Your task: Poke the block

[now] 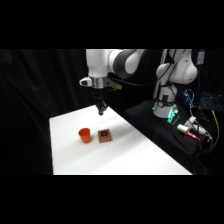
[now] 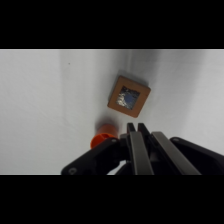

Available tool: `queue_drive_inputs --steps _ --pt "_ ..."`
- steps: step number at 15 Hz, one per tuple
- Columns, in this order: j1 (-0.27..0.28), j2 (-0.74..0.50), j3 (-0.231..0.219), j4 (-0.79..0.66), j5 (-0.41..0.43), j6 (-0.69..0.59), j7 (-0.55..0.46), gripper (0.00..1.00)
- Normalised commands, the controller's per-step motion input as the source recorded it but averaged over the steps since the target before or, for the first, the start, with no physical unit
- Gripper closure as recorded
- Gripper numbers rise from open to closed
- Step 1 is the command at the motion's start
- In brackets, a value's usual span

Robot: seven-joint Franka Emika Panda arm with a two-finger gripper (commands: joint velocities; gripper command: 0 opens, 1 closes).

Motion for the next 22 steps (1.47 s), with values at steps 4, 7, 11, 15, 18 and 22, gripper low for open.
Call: queue_drive_inputs --steps 4,7,11,15,18,22 --pt "-0.016 0.08 0.0 0.06 -0.092 0.13 0.09 1.0" --pt "-0.016 0.08 0.008 -0.01 -0.051 0.19 0.06 1.0" --pt "-0.009 0.08 0.017 -0.05 -0.035 0.26 0.07 1.0" --pt "-0.012 0.11 0.021 -0.06 -0.008 0.27 0.06 1.0" --pt "-0.015 0.11 0.029 -0.07 0.023 0.28 0.05 1.0" --pt "-0.016 0.11 0.034 -0.06 0.037 0.28 0.05 1.0"
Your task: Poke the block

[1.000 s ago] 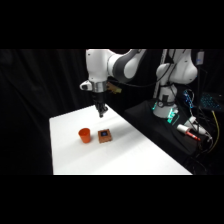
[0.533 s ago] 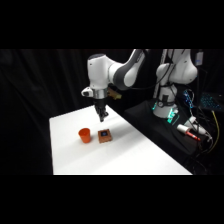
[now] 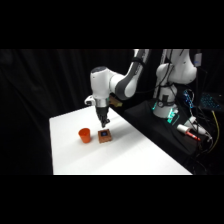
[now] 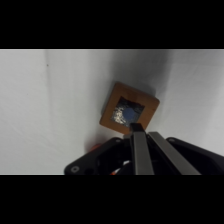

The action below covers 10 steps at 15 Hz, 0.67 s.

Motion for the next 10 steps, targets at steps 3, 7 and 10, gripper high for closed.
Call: queue_drive_inputs --steps 3,7,10 --pt "-0.025 0.13 0.032 -0.01 0.046 0.26 0.04 1.0" --pt "-0.049 0.16 0.048 0.05 0.075 0.22 0.0 1.0" --pt "-0.069 0.16 0.071 0.09 0.093 0.16 -0.03 1.0"
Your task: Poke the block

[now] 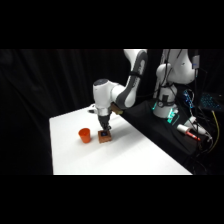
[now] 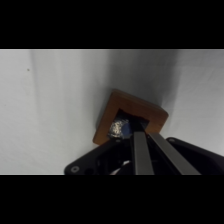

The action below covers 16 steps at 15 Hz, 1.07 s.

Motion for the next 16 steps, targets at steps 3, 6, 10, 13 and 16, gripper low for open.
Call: queue_drive_inputs --steps 3,6,10,13,16 --pt "-0.079 0.13 0.078 0.12 0.096 0.13 -0.03 1.0" --pt "-0.075 0.08 0.069 0.11 0.082 0.11 -0.03 1.0" --pt "-0.04 -0.01 0.038 0.06 0.038 0.05 0.0 1.0" --pt "-0.02 -0.26 0.04 -0.06 0.015 -0.15 -0.02 1.0" --pt "-0.013 -0.43 0.037 -0.11 0.013 -0.31 -0.03 1.0"
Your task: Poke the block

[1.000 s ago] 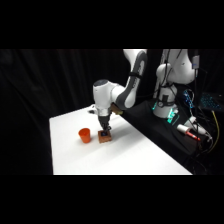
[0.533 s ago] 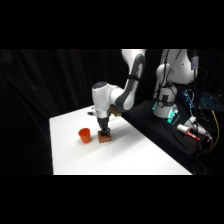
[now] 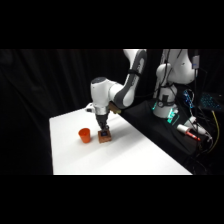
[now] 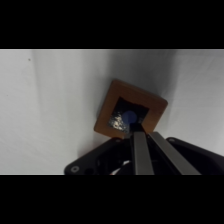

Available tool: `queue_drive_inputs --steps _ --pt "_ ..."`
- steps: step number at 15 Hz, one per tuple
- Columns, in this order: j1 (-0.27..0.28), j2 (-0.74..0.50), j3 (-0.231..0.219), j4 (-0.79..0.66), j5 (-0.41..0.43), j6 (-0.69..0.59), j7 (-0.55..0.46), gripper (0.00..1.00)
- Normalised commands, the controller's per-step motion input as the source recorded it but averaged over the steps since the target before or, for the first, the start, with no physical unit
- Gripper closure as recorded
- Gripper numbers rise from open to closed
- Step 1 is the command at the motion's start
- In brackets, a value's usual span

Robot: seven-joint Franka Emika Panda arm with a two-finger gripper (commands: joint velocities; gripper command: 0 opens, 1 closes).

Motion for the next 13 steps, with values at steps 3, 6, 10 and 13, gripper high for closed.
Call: queue_drive_inputs --steps 3,6,10,13 --pt "-0.039 -0.44 0.047 -0.05 0.056 -0.46 -0.09 1.0" --pt "-0.07 -0.39 0.076 0.03 0.143 -0.54 -0.22 1.0" --pt "-0.053 -0.27 0.061 0.11 0.177 -0.48 -0.2 0.99" --pt "-0.036 -0.22 0.041 0.09 0.145 -0.32 -0.15 0.99"
